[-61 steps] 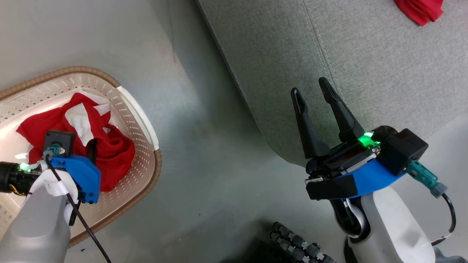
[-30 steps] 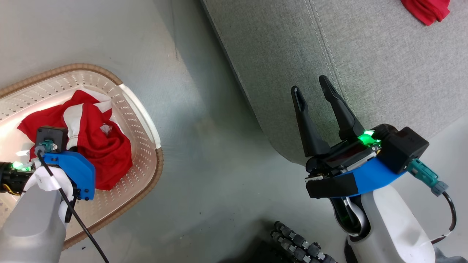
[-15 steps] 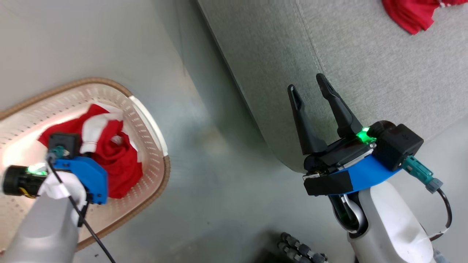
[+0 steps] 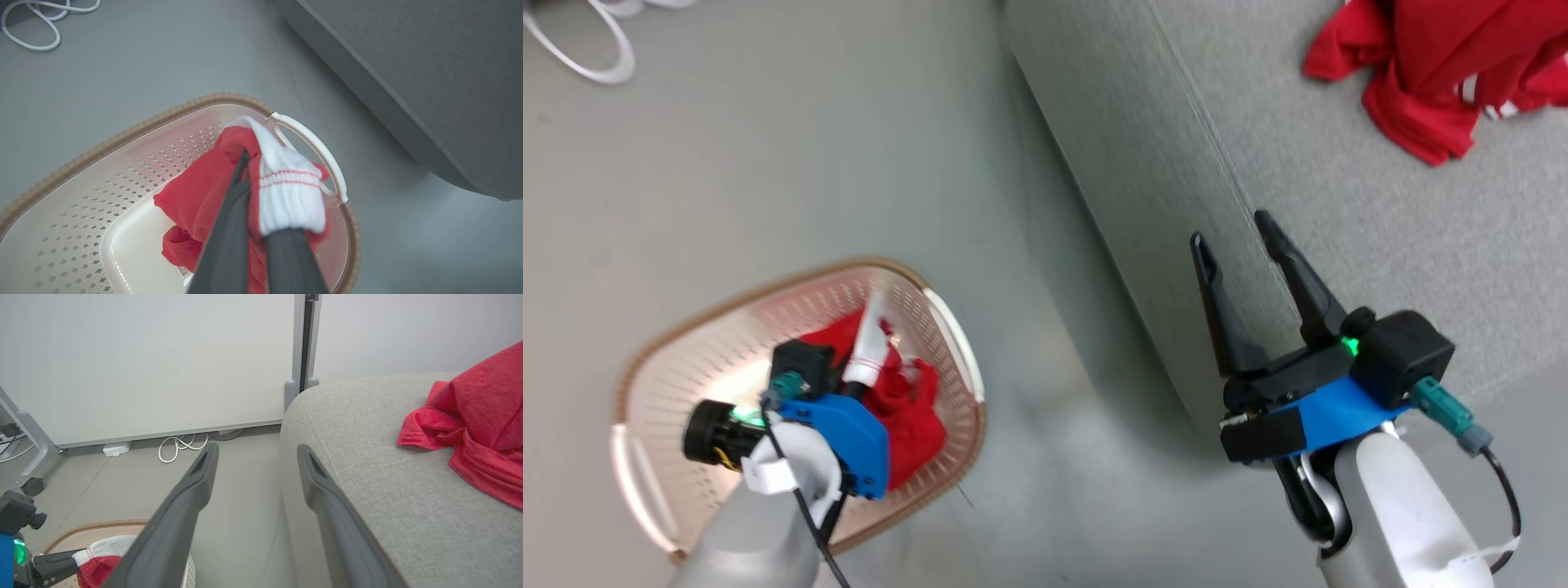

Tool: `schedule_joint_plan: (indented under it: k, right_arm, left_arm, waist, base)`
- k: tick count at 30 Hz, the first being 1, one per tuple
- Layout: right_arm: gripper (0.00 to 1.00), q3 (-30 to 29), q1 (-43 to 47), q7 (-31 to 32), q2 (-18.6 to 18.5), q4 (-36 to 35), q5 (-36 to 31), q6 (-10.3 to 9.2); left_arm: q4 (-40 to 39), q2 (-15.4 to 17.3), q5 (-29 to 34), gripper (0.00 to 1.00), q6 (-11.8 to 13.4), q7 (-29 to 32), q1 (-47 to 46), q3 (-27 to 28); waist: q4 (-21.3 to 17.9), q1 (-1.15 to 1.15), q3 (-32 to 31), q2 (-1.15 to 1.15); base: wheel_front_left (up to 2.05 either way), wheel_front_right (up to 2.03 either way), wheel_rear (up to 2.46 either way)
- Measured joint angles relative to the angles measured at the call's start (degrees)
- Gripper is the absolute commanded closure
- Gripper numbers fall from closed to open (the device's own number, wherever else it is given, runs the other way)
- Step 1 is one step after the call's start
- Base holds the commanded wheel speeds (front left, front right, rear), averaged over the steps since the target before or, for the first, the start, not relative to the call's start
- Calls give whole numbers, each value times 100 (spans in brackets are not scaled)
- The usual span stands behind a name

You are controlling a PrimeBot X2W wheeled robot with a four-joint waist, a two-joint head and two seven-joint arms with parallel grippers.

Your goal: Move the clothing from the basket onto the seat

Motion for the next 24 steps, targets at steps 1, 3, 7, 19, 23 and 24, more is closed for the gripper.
schedule_joint_plan:
  k: [1,3,7,19,23,24]
  right_arm:
    - [0,-2,41,0,0,33,-43,0]
    - [0,-13,123,3,0,77,-90,0]
    - [0,-57,291,93,0,98,-158,0]
    - [0,16,966,489,0,33,-115,0]
    - [0,78,1124,567,0,-3,-68,0]
    - [0,89,1151,582,0,-19,-59,0]
  left_arm:
    - [20,-66,-13,100,-1,-20,28,-33]
    - [33,-174,-24,100,-3,-55,76,-94]
    - [-33,-372,-100,100,-32,-75,154,-214]
    - [-738,-615,-631,100,-33,-91,370,-1118]
    - [-950,-632,-822,100,-33,-89,248,-1426]
    - [-1012,-636,-848,100,-33,-89,186,-1472]
  waist:
    - [56,0,-127,0]
    - [166,-1,-372,0]
    - [400,-1,-849,0]
    - [1105,-1,-2135,0]
    - [1313,-1,-2460,0]
    - [1357,-1,-2527,0]
  base:
    - [0,0,0]
    - [0,0,0]
    - [0,0,0]
    - [0,0,0]
    - [0,0,0]
    - [0,0,0]
